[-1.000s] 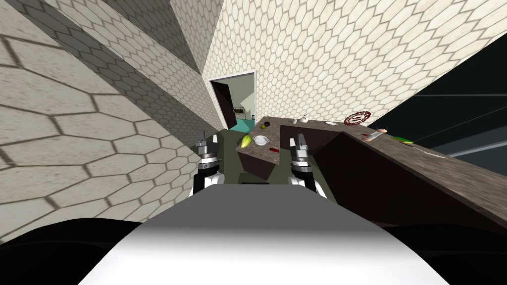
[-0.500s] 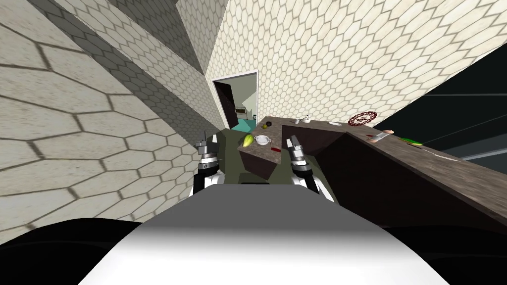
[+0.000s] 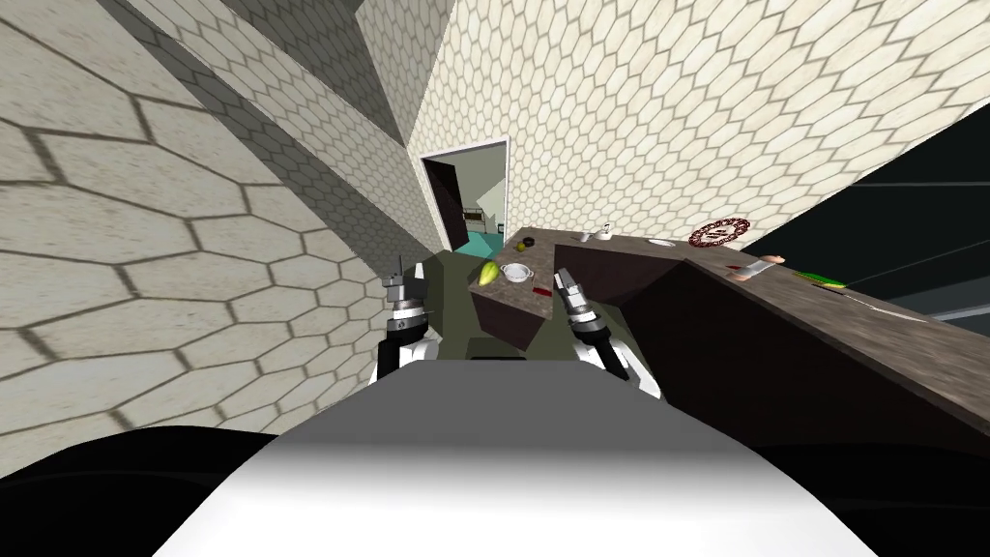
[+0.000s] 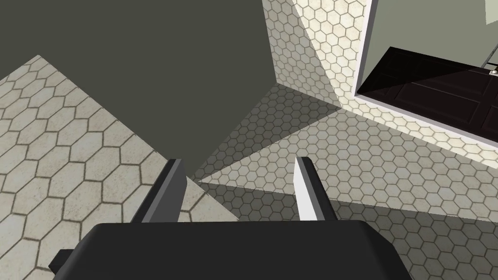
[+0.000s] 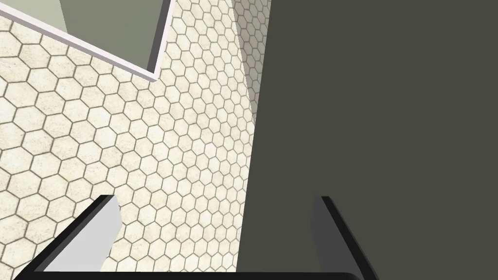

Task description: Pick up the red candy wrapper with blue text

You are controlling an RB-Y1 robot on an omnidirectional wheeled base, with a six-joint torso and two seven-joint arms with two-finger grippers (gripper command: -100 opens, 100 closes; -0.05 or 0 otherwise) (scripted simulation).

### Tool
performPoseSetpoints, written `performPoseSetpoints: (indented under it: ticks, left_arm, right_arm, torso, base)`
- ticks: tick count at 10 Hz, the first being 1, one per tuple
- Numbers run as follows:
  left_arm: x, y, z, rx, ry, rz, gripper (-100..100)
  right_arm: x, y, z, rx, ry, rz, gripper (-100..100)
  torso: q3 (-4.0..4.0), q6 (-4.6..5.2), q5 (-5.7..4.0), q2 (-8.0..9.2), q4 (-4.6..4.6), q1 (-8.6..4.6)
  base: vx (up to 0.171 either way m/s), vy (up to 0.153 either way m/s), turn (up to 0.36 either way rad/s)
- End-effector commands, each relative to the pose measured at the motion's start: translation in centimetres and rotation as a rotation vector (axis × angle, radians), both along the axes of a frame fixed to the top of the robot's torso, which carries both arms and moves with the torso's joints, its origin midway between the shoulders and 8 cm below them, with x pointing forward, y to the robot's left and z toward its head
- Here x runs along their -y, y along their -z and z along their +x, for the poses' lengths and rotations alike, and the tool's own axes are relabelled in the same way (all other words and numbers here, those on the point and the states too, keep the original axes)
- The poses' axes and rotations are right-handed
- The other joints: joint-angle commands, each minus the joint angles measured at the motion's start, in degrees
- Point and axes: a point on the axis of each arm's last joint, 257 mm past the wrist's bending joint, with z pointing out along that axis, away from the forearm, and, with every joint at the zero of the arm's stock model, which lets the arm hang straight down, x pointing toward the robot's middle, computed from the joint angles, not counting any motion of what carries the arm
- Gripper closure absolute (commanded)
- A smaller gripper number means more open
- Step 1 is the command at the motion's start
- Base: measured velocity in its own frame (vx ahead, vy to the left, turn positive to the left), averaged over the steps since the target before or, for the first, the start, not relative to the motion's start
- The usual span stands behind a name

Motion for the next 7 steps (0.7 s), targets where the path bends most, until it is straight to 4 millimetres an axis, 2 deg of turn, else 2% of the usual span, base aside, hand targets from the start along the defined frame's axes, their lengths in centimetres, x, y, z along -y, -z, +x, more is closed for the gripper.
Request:
performPoseSetpoints:
  ticks: [1,7]
  left_arm:
    - [0.0,0.0,0.0,0.0,0.0,0.0,0]
    - [0.0,0.0,0.0,0.0,0.0,0.0,0]
  right_arm:
    - [-0.1,0.6,0.3,-0.009,-0.016,-0.045,-100]
    - [-0.4,2.8,1.5,-0.041,-0.065,-0.225,-100]
  torso:
    - [0.0,0.0,0.0,0.0,0.0,0.0]
    - [-0.01,0.01,-0.01,-0.03,-0.01,-0.03]
  base:
    - [-0.029,0.032,0.024]
    - [-0.027,0.032,0.047]
